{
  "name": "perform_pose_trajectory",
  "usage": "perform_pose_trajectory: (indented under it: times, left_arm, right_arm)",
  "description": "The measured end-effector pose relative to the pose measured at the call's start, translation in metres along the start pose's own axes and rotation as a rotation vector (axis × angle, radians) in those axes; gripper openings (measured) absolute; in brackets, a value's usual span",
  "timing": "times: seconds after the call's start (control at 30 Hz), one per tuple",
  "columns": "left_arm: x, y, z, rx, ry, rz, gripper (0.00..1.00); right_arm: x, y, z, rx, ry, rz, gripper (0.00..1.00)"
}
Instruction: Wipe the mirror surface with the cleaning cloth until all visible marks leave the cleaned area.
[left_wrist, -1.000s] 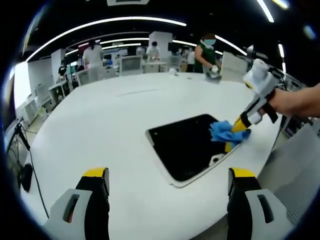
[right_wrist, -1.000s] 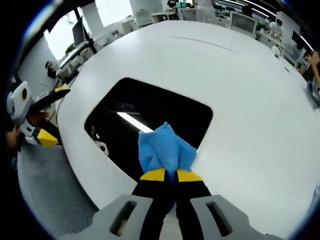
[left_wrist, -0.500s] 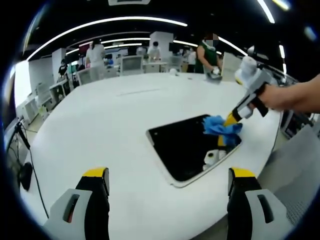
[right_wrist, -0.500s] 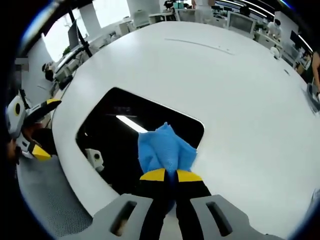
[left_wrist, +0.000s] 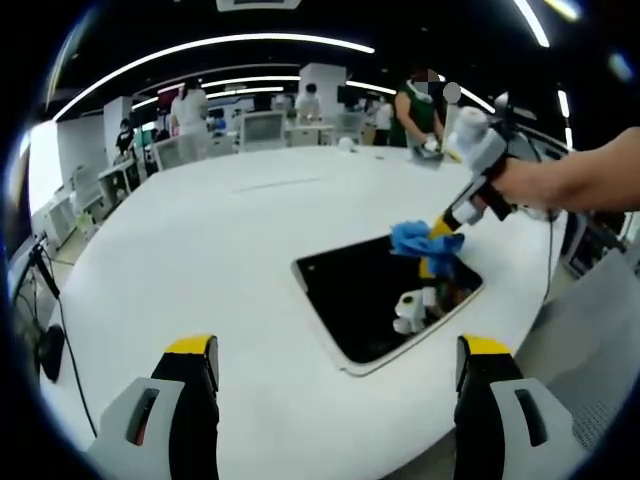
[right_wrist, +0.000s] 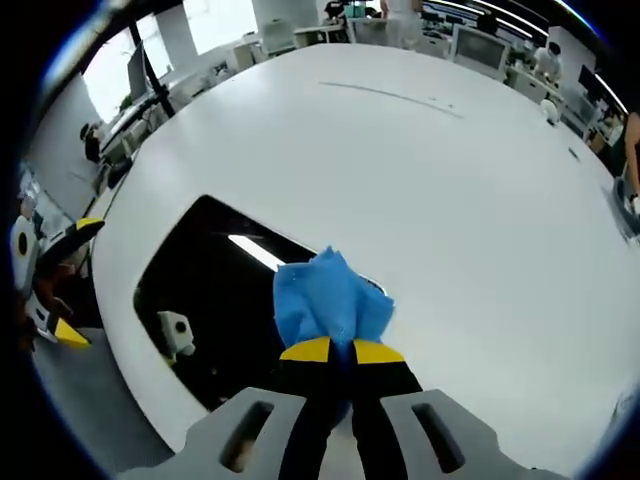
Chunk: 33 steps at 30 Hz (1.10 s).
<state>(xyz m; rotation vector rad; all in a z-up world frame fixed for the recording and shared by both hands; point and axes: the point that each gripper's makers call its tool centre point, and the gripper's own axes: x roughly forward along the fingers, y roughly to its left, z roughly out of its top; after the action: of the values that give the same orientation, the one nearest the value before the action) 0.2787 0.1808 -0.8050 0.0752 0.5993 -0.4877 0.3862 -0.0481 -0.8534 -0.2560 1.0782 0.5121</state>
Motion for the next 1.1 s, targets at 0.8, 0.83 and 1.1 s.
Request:
perform_pose_trajectory:
  times: [0.8,0.83,1.1]
  left_arm:
    - [-0.001,0.000,0.001,-0.002,-0.004,0.001,0.99]
    - [-0.001,0.000,0.001,-0.002,-0.005,0.001,0.99]
    - [-0.001,0.000,0.002,-0.005,-0.007,0.003,0.99]
  right_arm:
    - [0.013,-0.015,0.025,0.028,0.007,-0.035,0.00]
    - [0.013,-0.015,0.025,0.029,0.007,-0.036,0.00]
    - [0.015,-0.017,0.025,0.027,0.006,-0.037,0.00]
